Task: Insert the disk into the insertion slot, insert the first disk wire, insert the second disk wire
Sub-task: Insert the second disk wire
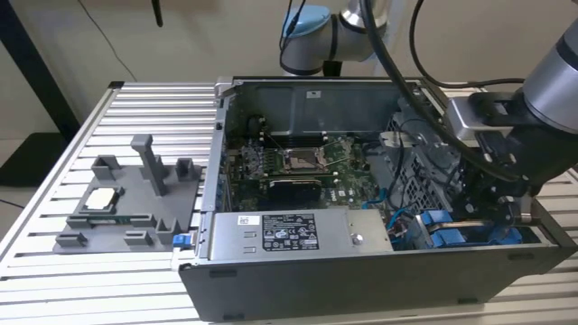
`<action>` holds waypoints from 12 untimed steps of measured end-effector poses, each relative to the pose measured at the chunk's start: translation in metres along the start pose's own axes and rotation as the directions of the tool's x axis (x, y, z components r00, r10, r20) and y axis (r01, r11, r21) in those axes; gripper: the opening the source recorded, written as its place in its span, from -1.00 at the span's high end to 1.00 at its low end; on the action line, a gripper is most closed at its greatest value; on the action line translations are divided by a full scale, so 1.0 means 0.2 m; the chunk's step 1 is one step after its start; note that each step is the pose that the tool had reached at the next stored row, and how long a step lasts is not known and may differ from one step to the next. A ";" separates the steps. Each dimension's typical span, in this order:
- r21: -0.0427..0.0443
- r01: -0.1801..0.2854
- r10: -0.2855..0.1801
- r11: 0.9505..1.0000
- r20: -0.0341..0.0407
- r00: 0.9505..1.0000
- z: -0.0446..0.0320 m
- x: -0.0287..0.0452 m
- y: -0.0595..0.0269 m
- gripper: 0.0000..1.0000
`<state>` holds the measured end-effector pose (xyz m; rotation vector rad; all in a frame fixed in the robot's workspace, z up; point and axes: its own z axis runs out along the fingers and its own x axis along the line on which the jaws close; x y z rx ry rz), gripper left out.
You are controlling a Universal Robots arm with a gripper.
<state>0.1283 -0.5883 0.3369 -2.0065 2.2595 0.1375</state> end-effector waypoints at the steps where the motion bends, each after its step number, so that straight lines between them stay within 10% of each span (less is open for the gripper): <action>1: 0.000 -0.001 0.001 1.000 -0.003 1.000 0.007 0.001 0.000 0.69; 5: 0.001 -0.003 0.003 1.000 -0.005 1.000 0.015 0.002 0.001 0.52; 12: 0.001 -0.003 0.003 1.000 -0.005 1.000 -0.139 -0.021 -0.001 0.52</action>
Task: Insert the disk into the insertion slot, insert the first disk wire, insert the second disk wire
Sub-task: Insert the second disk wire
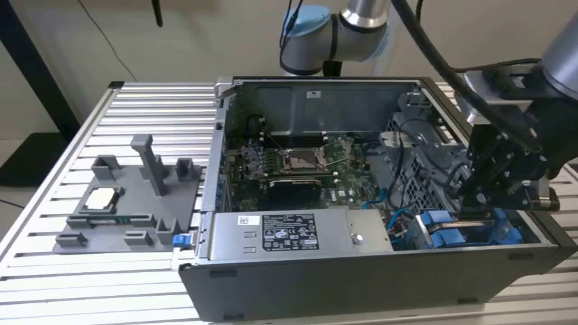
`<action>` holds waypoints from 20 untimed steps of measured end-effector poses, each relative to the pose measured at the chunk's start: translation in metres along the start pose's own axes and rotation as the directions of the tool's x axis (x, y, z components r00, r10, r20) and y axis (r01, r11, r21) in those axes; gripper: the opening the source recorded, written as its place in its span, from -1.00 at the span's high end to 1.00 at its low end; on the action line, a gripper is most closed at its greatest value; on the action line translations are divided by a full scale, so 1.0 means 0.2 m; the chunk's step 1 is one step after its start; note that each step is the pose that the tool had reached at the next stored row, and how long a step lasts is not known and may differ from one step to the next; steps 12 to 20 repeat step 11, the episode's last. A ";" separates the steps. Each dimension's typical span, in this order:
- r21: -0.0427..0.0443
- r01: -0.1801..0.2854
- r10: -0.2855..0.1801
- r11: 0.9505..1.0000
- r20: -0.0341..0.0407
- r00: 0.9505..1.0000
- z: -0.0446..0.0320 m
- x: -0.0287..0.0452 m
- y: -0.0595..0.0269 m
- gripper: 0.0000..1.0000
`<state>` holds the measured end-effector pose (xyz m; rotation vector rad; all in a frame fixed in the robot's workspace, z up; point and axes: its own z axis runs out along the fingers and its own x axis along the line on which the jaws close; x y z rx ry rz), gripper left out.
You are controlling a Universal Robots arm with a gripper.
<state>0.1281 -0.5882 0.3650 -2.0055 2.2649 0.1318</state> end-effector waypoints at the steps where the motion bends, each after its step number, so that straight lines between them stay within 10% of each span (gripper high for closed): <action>1: 0.000 0.000 0.000 1.000 0.000 1.000 -0.022 -0.003 0.000 0.52; 4: 0.000 0.000 0.000 1.000 0.000 1.000 -0.082 -0.012 -0.001 0.52; 20: 0.000 0.000 0.000 1.000 0.000 1.000 -0.085 -0.012 -0.001 0.52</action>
